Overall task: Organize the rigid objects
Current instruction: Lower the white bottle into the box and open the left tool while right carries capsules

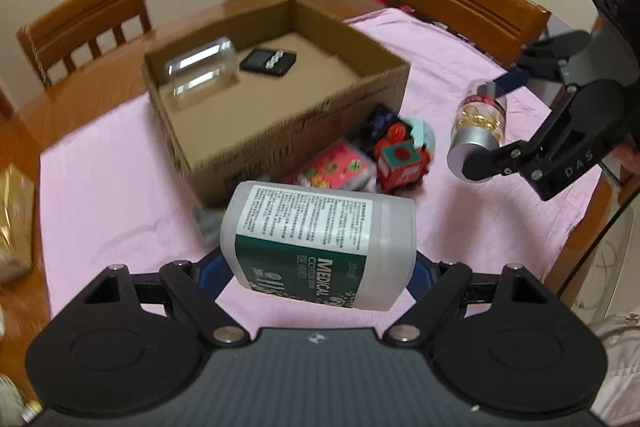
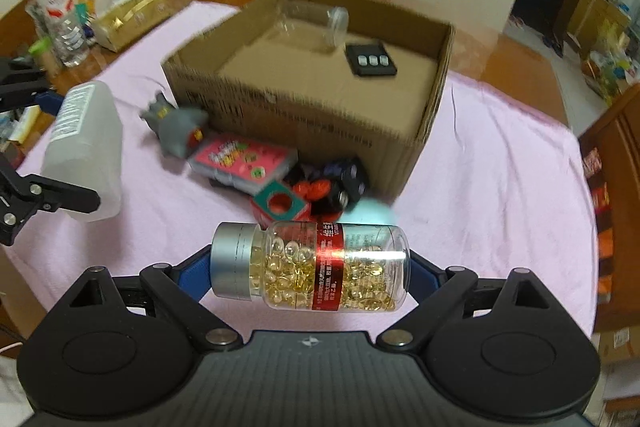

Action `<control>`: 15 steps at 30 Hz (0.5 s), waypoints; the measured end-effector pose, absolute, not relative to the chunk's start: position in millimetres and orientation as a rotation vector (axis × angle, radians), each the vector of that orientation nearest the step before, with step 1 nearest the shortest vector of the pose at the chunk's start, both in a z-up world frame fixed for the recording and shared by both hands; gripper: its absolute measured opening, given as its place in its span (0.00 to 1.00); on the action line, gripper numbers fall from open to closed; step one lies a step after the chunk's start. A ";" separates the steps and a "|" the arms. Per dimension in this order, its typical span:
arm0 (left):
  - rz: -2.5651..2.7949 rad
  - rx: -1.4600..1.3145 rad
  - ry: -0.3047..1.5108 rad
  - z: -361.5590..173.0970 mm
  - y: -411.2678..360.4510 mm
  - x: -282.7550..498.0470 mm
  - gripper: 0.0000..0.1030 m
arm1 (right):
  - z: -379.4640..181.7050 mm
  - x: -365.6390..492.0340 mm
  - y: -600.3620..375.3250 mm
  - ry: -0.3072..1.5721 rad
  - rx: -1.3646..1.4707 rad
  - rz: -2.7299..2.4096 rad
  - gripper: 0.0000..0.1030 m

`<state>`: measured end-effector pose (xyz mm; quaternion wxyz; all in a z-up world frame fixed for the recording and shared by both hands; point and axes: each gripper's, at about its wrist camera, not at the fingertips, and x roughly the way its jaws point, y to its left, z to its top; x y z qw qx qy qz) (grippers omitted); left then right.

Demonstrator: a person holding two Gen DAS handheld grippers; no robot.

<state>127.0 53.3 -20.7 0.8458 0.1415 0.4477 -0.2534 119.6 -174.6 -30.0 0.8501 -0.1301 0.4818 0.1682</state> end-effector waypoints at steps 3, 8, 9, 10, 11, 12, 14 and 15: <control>-0.543 0.315 0.914 -4.6 48.7 138.0 0.82 | -13.7 124.6 -176.1 0.988 -0.286 0.382 0.94; -0.528 0.332 0.855 13.5 39.8 165.2 0.82 | 3.5 136.2 -174.3 0.934 -0.304 0.396 0.94; -0.518 0.338 0.850 15.3 38.0 172.9 0.82 | 5.8 138.6 -173.6 0.925 -0.307 0.397 0.94; -0.511 0.343 0.849 15.9 37.0 180.5 0.82 | 8.0 140.9 -172.5 0.914 -0.309 0.399 0.94; -0.505 0.344 0.850 15.8 35.9 189.9 0.82 | 10.1 143.2 -171.9 0.907 -0.310 0.402 0.94; -0.494 0.341 0.858 15.1 35.2 198.6 0.82 | 12.5 145.4 -171.2 0.903 -0.309 0.402 0.94; -0.476 0.337 0.875 11.3 34.5 213.6 0.82 | 15.9 149.3 -169.0 0.892 -0.306 0.406 0.94; -0.473 0.337 0.883 8.7 34.0 221.6 0.82 | 17.5 150.9 -167.8 0.886 -0.309 0.408 0.94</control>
